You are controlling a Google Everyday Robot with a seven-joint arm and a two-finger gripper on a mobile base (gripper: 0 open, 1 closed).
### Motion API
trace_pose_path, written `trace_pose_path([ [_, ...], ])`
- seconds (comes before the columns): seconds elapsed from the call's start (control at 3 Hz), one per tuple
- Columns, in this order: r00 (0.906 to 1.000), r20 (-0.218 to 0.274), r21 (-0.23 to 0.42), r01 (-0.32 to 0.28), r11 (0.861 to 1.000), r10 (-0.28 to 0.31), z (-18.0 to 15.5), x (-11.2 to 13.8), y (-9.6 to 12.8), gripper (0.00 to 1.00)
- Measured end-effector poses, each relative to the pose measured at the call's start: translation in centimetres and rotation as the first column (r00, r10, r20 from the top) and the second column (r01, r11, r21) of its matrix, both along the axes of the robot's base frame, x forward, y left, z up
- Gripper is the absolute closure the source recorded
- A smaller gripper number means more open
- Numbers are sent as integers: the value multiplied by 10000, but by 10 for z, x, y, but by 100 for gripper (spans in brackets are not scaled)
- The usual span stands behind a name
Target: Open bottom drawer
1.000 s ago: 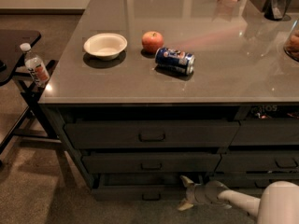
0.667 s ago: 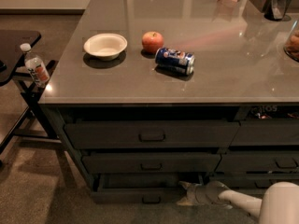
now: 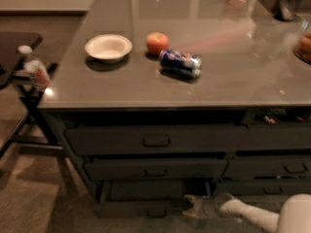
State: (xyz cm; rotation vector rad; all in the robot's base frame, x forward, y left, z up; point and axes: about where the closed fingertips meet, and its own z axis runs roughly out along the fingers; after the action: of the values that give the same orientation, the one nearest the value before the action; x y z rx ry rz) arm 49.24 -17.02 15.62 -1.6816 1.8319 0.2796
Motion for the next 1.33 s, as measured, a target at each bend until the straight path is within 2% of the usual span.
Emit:
trace_pose_path([
  [0.33,10000,0,0,0,10000,0,7,0,0,100],
  [0.67,9999,94,29,-59,10000,59,7,-5,2,100],
  [1.0,9999,92,31,-62,10000,61,7,-5,2,82],
  [1.33,9999,92,31,-62,10000,62,7,-5,2,58],
])
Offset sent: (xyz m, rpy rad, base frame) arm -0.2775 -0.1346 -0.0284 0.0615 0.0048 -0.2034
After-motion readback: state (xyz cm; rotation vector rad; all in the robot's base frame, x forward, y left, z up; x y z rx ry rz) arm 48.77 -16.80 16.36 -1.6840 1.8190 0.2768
